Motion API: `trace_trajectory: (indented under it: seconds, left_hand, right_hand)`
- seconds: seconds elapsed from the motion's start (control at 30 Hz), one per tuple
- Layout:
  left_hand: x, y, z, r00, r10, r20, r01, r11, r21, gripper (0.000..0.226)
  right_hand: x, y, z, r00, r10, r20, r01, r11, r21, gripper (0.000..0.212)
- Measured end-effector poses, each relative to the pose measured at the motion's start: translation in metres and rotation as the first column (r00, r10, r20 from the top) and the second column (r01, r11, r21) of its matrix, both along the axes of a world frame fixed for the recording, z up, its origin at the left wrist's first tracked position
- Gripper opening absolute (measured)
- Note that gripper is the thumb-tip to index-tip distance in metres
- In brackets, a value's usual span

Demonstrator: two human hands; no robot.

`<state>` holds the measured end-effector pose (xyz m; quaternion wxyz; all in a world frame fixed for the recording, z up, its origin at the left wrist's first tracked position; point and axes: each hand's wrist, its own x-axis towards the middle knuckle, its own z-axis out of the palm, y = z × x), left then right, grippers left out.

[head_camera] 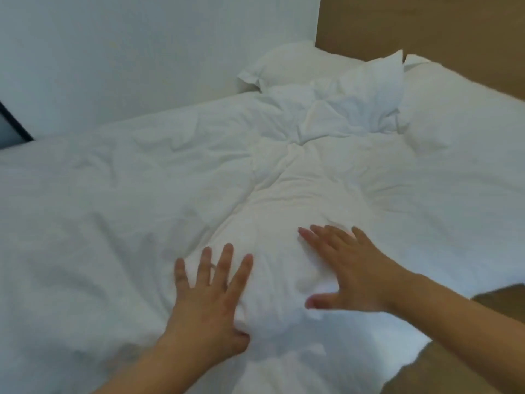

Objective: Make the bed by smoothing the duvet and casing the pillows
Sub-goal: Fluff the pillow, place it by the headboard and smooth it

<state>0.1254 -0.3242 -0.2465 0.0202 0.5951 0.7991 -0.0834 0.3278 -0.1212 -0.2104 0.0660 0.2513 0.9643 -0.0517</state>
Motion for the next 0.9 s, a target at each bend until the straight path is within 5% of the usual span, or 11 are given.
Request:
trace_trajectory:
  seconds: [0.07, 0.1, 0.27, 0.33, 0.43, 0.5, 0.6, 0.67, 0.8, 0.9]
  left_hand:
    - [-0.004, 0.004, -0.012, 0.999, 0.014, -0.047, -0.018, 0.996, -0.086, 0.135]
    - [-0.003, 0.014, -0.011, 0.996, 0.039, -0.080, -0.046, 0.996, -0.083, 0.131]
    - [-0.013, 0.065, 0.058, 0.996, 0.025, -0.090, -0.021, 0.999, 0.049, 0.037]
    - [-0.023, 0.072, 0.125, 0.997, 0.024, -0.067, -0.015, 0.991, 0.135, 0.029]
    - [-0.031, 0.066, 0.196, 0.990, 0.061, -0.129, -0.018, 0.950, 0.312, 0.024]
    - [-0.023, 0.049, 0.184, 1.000, 0.014, -0.010, -0.011, 0.958, 0.286, 0.035]
    - [-0.002, 0.007, 0.107, 0.963, -0.005, 0.271, 0.076, 0.965, -0.250, 0.065]
    - [-0.009, -0.018, 0.064, 0.989, 0.021, 0.147, 0.042, 0.911, -0.411, 0.068]
    - [-0.061, -0.047, 0.055, 0.957, 0.181, -0.228, -0.211, 0.970, -0.117, 0.075]
    - [-0.103, -0.051, 0.057, 0.933, 0.293, -0.211, -0.336, 0.917, -0.215, 0.118]
  right_hand:
    - [0.010, -0.021, -0.023, 0.974, 0.005, 0.226, -0.049, 0.980, 0.192, 0.133]
    - [0.011, -0.018, -0.036, 0.978, -0.063, 0.198, 0.012, 0.968, 0.251, 0.133]
    - [-0.030, -0.011, 0.009, 0.982, -0.135, 0.135, 0.104, 0.971, 0.214, 0.054]
    - [-0.041, 0.012, 0.070, 0.986, -0.165, 0.014, 0.159, 0.966, 0.203, 0.043]
    - [-0.041, 0.048, 0.162, 0.972, -0.228, 0.058, 0.220, 0.969, 0.116, 0.047]
    - [-0.037, 0.047, 0.176, 0.963, -0.231, 0.142, 0.208, 0.965, 0.159, 0.052]
    - [-0.027, 0.006, 0.118, 0.881, -0.175, 0.439, 0.179, 0.983, 0.033, 0.080]
    - [-0.019, -0.029, 0.065, 0.787, -0.161, 0.596, 0.247, 0.967, -0.064, 0.103]
    - [-0.044, -0.059, 0.023, 0.962, -0.186, 0.200, 0.201, 0.978, -0.055, 0.107]
    - [-0.088, -0.066, 0.008, 0.994, -0.079, 0.073, 0.073, 0.994, 0.075, 0.091]
